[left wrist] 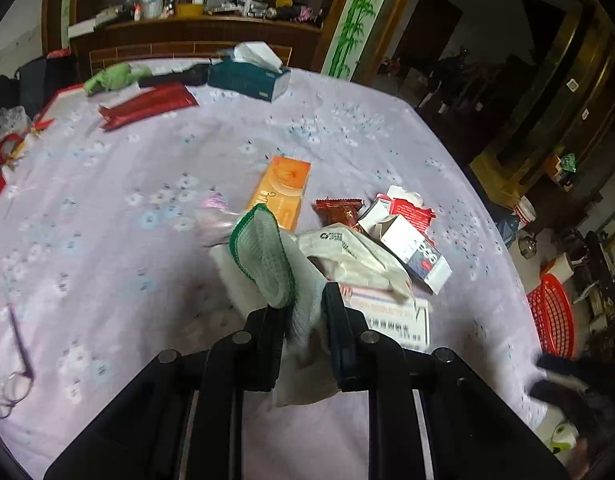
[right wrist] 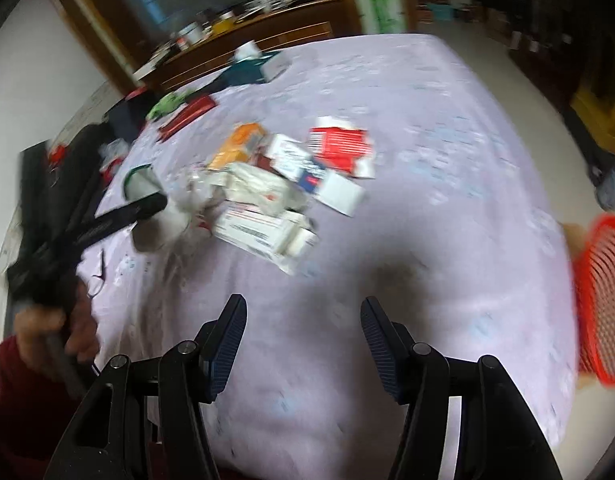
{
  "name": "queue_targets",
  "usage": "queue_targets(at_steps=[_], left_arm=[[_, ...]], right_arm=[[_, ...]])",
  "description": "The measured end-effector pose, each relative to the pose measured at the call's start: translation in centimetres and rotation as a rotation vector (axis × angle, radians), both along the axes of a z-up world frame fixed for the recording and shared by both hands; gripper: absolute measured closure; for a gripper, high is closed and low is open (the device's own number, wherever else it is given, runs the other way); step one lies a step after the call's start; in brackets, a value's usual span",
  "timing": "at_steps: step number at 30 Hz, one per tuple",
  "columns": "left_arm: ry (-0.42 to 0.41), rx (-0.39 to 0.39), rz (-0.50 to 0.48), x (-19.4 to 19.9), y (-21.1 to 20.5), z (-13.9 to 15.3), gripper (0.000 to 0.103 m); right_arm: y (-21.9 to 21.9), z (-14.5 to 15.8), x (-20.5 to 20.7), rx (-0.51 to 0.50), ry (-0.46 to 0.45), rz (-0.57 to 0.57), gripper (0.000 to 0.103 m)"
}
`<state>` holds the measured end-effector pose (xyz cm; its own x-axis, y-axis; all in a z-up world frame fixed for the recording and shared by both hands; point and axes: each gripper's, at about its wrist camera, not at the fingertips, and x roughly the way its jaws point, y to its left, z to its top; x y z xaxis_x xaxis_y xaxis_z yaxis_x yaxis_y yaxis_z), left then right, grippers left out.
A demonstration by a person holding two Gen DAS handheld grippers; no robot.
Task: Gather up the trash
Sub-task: 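Grasp the white glove with the left tool while the right tool grasps the white medicine box, then lift the white medicine box with the right tool, holding the glove in the left tool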
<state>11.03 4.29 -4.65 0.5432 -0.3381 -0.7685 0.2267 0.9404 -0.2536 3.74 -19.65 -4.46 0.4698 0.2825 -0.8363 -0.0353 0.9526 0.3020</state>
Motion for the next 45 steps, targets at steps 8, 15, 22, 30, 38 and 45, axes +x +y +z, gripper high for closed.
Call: queue_targets(at_steps=[8,15,22,30,38,45], left_arm=[[-0.022,0.023,0.035,-4.8,3.7,1.6,0.085],[0.010,0.030,0.068,-6.9,5.5,0.7,0.085],[0.015,0.031,0.086,-7.3,6.2,0.3,0.085],[0.024,0.041,0.070,-7.4,6.0,-0.1,0.085],[0.023,0.052,0.047,-7.4,5.1,-0.3,0.085],[-0.002,0.069,-0.011,-7.6,1.9,0.0,0.085]], right_arm=[[3.8,-3.2,8.2,-0.024,0.001,0.117,0.039],[5.2,-6.5,11.5,-0.018,0.077,0.161,0.039],[10.1,-6.2,8.1,-0.073,0.087,0.310,0.036],[12.2,-7.7,9.4,-0.164,0.085,0.303,0.046],[10.5,-6.1,5.4,-0.142,0.069,0.260,0.048],[7.9,-3.6,0.5,-0.128,0.002,0.136,0.048]])
